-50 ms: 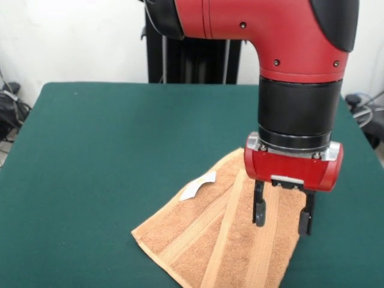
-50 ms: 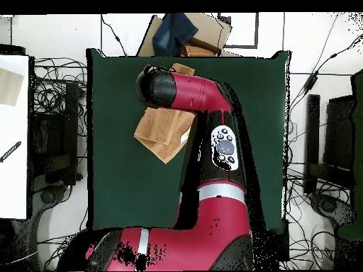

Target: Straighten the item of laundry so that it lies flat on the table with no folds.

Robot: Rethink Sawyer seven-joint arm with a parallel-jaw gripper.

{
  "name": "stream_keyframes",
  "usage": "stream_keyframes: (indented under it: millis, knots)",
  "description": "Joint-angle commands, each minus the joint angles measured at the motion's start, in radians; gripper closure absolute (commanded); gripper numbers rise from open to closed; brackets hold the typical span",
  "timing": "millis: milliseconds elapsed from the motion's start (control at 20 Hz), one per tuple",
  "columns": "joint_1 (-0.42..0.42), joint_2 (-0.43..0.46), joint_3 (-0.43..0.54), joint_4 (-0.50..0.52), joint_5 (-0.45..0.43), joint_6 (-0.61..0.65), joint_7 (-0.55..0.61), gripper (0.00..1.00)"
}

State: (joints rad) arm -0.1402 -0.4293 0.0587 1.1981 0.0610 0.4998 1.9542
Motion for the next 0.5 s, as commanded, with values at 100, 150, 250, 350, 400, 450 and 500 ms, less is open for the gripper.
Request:
stream_keyframes:
  millis: [100, 150, 250, 350, 400, 450, 500]
  knots:
    - [0.019, 0.015, 0.072, 0.123, -0.010, -0.033, 0.096, 0.00]
    - [0.023, 0.018, 0.065, 0.117, -0.012, -0.028, 0.098, 0.00]
    - [0.024, 0.019, 0.057, 0.089, -0.026, 0.047, 0.055, 0.00]
    - [0.032, 0.013, 0.029, 0.027, -0.061, 0.221, -0.030, 0.00]
    - [0.033, 0.005, 0.019, 0.018, -0.075, 0.263, -0.053, 0.00]
    - [0.033, -0.010, 0.006, 0.022, -0.093, 0.293, -0.076, 0.00]
    - [0.034, -0.025, -0.007, 0.026, -0.111, 0.322, -0.099, 0.00]
